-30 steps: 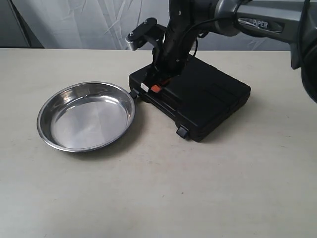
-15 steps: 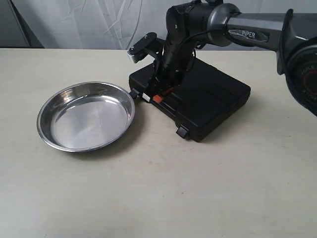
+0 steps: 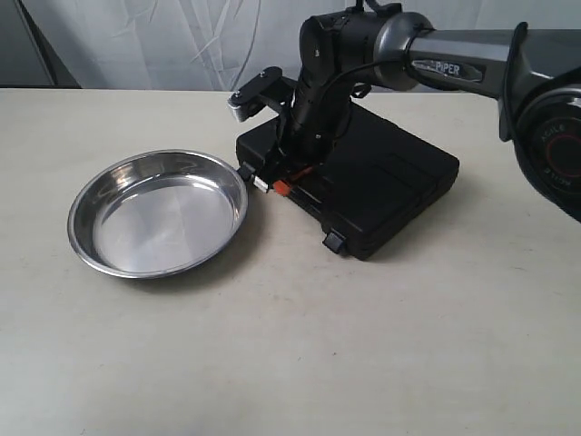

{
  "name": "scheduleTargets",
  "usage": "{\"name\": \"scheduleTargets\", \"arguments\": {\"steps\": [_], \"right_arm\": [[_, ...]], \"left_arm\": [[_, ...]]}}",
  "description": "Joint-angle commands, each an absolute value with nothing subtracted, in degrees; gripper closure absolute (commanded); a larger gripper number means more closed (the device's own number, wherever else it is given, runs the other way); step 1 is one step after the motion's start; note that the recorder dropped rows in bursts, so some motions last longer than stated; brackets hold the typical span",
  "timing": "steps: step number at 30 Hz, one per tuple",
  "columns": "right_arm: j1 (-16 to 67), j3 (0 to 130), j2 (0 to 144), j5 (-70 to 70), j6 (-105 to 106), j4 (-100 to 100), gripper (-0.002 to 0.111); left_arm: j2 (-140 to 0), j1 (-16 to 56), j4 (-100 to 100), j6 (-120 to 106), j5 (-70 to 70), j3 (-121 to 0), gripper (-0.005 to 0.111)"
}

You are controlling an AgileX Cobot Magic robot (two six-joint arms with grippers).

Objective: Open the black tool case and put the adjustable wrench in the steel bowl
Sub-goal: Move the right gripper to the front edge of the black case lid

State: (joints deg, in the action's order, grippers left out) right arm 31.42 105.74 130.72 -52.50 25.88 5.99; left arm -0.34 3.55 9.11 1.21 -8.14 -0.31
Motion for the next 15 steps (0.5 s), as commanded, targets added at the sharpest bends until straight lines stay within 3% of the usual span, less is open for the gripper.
{"name": "scheduleTargets", "arguments": {"steps": [1,15], "right_arm": [[31.5,106.0,132.1,-52.0,26.3,4.7,0.058],[31.5,106.6,133.5,-50.5,26.3,4.5,0.058]], "left_arm": [[0.0,3.6,9.5,1.5,-8.0,0.0,0.107],[0.0,3.6,9.2,1.5,-8.1,0.0,0.107]]}}
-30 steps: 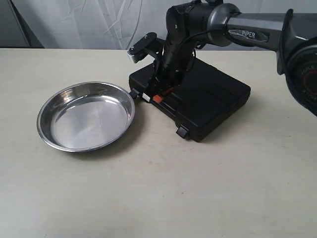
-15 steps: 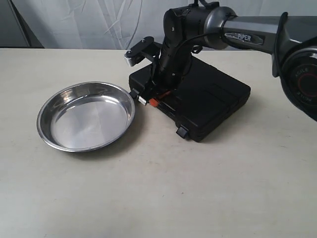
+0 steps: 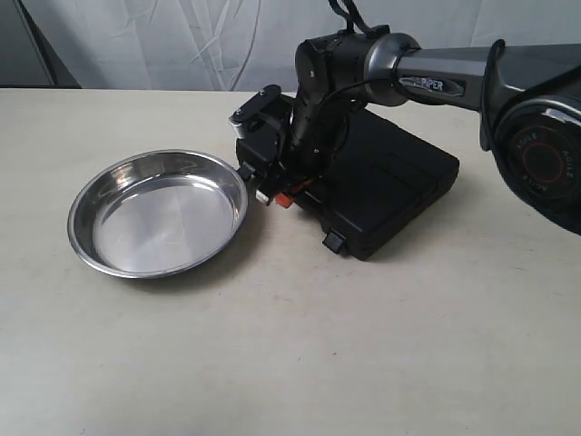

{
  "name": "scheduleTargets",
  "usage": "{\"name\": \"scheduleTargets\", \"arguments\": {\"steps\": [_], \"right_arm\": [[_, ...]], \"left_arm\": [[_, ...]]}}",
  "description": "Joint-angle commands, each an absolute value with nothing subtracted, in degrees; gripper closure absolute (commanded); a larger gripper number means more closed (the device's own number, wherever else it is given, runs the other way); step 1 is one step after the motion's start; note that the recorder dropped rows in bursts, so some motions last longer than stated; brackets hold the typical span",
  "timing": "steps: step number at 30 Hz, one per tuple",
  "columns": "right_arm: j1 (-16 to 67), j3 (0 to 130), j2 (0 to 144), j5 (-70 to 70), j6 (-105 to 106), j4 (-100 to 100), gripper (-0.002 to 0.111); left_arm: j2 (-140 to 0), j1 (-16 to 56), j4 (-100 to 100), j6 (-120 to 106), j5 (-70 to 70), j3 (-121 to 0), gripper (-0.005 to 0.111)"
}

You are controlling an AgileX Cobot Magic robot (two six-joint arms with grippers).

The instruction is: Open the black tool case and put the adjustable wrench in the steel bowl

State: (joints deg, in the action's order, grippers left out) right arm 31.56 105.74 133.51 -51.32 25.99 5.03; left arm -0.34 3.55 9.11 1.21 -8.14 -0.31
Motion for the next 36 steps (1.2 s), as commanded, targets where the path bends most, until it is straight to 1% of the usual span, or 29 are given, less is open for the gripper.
{"name": "scheduleTargets", "arguments": {"steps": [1,4,5,7,10,12,15,33,35,36], "right_arm": [[31.5,106.6,133.5,-50.5,26.3,4.5,0.058],[31.5,106.6,133.5,-50.5,26.3,4.4,0.058],[31.5,106.6,133.5,-50.5,26.3,4.2,0.06],[31.5,106.6,133.5,-50.0,26.3,4.2,0.069],[31.5,106.6,133.5,-49.4,26.3,4.2,0.088],[31.5,106.6,133.5,-48.8,26.3,4.2,0.098],[31.5,106.6,133.5,-48.7,26.3,4.2,0.109],[31.5,106.6,128.3,-48.0,26.1,4.8,0.109],[31.5,106.6,127.5,-47.9,26.1,4.8,0.109],[31.5,106.6,127.2,-47.9,26.1,4.7,0.109]], "left_arm": [[0.0,3.6,9.2,1.5,-8.1,0.0,0.107],[0.0,3.6,9.2,1.5,-8.1,0.0,0.107],[0.0,3.6,9.2,1.5,-8.1,0.0,0.107],[0.0,3.6,9.2,1.5,-8.1,0.0,0.107],[0.0,3.6,9.2,1.5,-8.1,0.0,0.107],[0.0,3.6,9.3,1.5,-8.1,0.0,0.107],[0.0,3.6,9.3,1.5,-8.1,0.0,0.107],[0.0,3.6,9.3,1.5,-7.6,0.0,0.107],[0.0,3.6,9.6,1.5,-5.1,0.0,0.107],[0.0,3.6,13.9,1.5,-0.7,0.0,0.107]]}}
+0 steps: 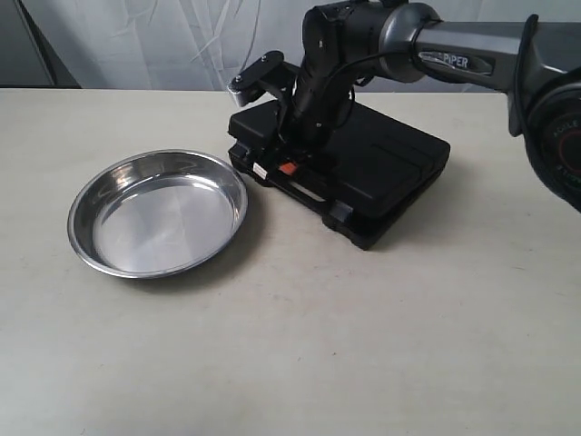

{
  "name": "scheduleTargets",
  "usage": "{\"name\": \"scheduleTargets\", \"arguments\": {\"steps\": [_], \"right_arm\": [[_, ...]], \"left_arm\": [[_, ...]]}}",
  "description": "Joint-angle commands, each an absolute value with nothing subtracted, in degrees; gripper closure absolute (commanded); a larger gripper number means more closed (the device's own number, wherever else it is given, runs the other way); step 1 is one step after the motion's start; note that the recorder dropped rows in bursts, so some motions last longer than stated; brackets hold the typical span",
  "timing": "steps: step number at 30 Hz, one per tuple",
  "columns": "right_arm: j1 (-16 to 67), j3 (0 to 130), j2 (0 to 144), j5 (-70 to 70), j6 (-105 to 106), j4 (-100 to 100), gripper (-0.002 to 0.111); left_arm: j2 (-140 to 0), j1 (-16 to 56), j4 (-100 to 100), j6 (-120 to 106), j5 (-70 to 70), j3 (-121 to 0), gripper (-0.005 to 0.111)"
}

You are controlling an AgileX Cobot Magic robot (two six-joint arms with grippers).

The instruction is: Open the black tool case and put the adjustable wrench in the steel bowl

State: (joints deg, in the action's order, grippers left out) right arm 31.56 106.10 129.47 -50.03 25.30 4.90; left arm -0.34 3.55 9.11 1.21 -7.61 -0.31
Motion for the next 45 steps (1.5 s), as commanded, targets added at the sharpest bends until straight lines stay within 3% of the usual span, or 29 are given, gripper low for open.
{"name": "scheduleTargets", "arguments": {"steps": [1,5,8,13,16,27,34,45], "right_arm": [[31.5,106.6,127.1,-47.9,26.1,4.7,0.109],[31.5,106.6,127.0,-46.9,26.1,4.5,0.109],[31.5,106.6,127.0,-46.2,26.1,4.5,0.109],[31.5,106.6,127.0,-45.6,26.1,4.5,0.109],[31.5,106.6,127.0,-44.4,26.1,5.0,0.109],[31.5,106.6,127.0,-44.2,26.1,5.4,0.109],[31.5,106.6,127.0,-45.1,26.1,4.8,0.109],[31.5,106.6,124.3,-45.9,26.1,4.2,0.109]], "left_arm": [[0.0,3.6,18.0,1.6,1.9,0.0,0.107],[0.0,3.6,32.4,1.6,9.2,-1.8,0.107],[-6.7,3.6,31.6,0.9,7.9,-12.3,0.107],[-36.3,3.6,16.4,0.9,-13.8,-38.4,0.107],[-52.6,3.5,12.9,2.7,-17.7,-48.2,0.107],[-85.9,-4.4,25.0,-8.1,-25.2,-60.5,0.107],[-98.6,-4.5,47.5,-30.7,-31.7,-68.6,0.107],[-115.5,-4.5,55.0,-37.3,-36.9,-81.6,0.107]]}}
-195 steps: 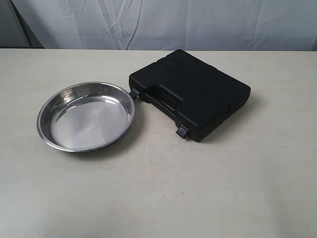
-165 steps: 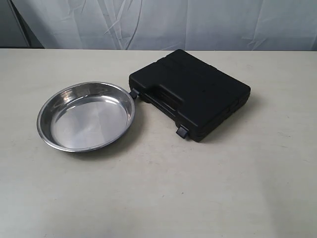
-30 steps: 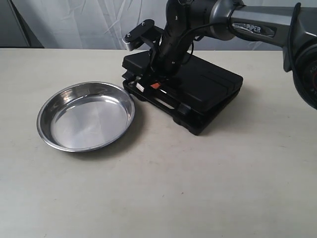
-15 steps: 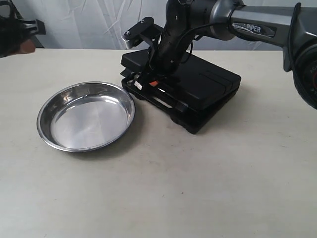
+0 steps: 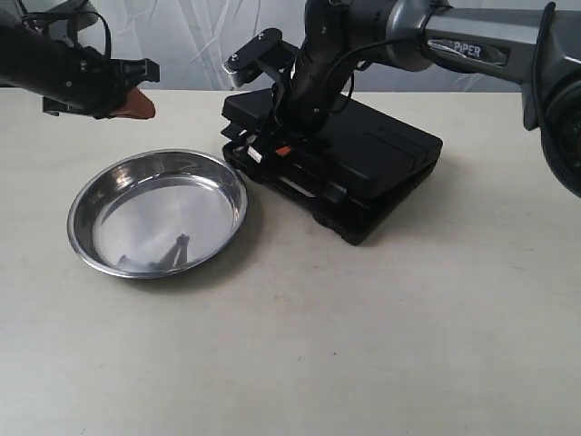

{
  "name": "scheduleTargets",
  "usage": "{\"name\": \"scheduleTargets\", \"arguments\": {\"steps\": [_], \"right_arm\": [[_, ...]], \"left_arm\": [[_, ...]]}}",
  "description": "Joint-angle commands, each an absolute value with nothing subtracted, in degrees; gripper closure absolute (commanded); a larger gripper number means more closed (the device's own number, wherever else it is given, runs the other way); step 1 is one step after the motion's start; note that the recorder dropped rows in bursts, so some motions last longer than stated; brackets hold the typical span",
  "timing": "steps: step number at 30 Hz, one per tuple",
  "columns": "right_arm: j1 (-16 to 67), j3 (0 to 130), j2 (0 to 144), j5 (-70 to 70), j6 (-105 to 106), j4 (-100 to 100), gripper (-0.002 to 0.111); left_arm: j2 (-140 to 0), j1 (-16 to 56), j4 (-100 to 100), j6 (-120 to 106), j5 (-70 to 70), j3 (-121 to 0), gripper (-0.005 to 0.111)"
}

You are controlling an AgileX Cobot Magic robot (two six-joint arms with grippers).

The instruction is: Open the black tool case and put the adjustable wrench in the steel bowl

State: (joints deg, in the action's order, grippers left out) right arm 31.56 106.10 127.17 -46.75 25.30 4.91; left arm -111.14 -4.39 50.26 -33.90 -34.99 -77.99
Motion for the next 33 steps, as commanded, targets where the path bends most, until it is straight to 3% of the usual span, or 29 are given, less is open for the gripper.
{"name": "scheduleTargets", "arguments": {"steps": [1,10,28,31,33], "right_arm": [[31.5,106.6,123.3,-46.0,26.1,4.2,0.109],[31.5,106.6,122.8,-47.3,26.1,4.5,0.109],[31.5,106.6,122.3,-48.2,24.5,4.4,0.109],[31.5,106.6,120.9,-48.2,24.5,3.9,0.098],[31.5,106.6,119.5,-48.2,24.5,3.5,0.081]], "left_arm": [[-118.7,-4.4,57.5,-38.6,-38.5,-84.3,0.107],[-131.5,1.1,63.6,-41.1,-46.1,-99.5,0.107],[-131.9,2.3,63.5,-41.1,-46.3,-105.1,0.107],[-131.9,2.3,63.5,-41.0,-46.4,-105.8,0.107],[-131.9,2.3,63.5,-41.0,-46.4,-105.8,0.107]]}}
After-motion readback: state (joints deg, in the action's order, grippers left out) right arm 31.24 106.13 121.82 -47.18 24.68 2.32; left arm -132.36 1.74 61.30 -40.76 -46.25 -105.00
